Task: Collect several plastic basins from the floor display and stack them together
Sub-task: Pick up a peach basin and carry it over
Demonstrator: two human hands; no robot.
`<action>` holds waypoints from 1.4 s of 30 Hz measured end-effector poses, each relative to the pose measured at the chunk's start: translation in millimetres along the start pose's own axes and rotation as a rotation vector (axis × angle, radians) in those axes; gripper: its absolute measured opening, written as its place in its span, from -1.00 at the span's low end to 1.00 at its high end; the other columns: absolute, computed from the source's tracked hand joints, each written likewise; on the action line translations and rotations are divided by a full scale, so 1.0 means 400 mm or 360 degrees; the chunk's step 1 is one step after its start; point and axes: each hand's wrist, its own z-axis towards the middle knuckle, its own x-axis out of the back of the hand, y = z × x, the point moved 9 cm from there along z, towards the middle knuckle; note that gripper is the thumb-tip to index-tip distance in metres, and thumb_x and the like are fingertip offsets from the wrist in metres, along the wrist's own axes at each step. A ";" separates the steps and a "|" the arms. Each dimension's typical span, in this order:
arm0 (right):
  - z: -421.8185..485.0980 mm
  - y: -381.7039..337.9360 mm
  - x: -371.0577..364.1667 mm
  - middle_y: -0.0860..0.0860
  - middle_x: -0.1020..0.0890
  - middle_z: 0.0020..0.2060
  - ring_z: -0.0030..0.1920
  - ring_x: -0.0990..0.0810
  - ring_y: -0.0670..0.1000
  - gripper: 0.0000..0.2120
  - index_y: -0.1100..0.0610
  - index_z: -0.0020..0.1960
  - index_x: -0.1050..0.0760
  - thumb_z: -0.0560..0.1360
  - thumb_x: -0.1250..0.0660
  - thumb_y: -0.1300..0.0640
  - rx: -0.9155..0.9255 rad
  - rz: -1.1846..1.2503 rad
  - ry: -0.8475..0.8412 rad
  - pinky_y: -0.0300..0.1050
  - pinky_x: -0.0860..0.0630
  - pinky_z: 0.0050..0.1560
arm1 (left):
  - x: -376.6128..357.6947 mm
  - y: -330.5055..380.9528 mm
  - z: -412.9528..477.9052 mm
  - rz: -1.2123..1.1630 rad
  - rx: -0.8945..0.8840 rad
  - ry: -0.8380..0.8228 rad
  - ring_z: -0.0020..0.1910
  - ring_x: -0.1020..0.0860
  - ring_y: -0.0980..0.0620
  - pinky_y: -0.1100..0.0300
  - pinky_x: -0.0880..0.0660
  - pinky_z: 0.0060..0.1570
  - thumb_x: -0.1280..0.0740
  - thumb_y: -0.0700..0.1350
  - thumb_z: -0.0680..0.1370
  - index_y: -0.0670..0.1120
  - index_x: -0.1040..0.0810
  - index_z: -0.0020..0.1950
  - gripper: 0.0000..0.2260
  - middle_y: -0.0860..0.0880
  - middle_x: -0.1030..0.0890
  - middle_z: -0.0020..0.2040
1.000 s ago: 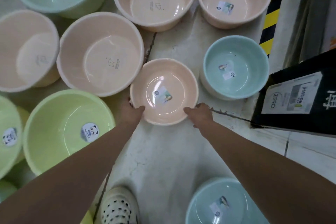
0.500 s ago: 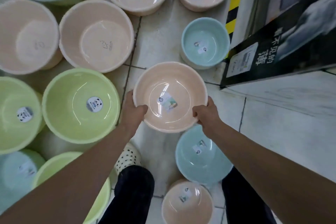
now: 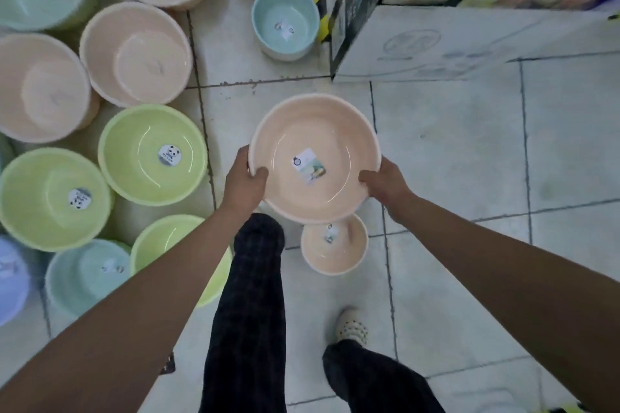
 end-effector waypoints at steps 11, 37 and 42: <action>0.006 0.692 0.037 0.17 -0.61 0.09 0.04 -0.56 0.14 -0.58 0.24 0.34 -0.45 0.48 -0.31 0.23 -0.0104 -0.0318 0.0020 -0.09 -0.43 -0.03 | -0.365 -0.507 -0.229 0.0178 0.0172 0.0003 0.06 -0.55 -0.08 0.17 -0.44 -0.04 -0.21 -0.31 0.53 -0.11 -0.48 0.32 -0.64 -0.03 -0.58 0.05; 0.344 1.141 -0.200 0.09 -0.56 -0.05 -0.11 -0.52 0.12 -0.63 0.07 0.27 -0.38 0.47 -0.23 0.25 -0.0012 -0.0080 -0.0019 -0.12 -0.44 -0.32 | -0.571 -1.056 -0.058 -0.0172 0.0237 0.0083 0.02 -0.56 -0.01 0.11 -0.50 -0.01 -0.17 -0.29 0.58 -0.02 -0.42 0.33 -0.65 0.04 -0.57 0.02; 0.127 1.000 -0.249 -0.04 -0.54 -0.11 -0.05 -0.56 0.08 -0.70 0.01 0.17 -0.34 0.51 -0.22 0.28 0.0161 -0.0115 0.0006 0.05 -0.58 -0.08 | -0.383 -0.989 -0.233 -0.0420 0.0235 0.0251 -0.03 -0.58 0.02 0.09 -0.56 -0.05 -0.15 -0.30 0.57 0.07 -0.43 0.22 -0.66 0.05 -0.59 0.01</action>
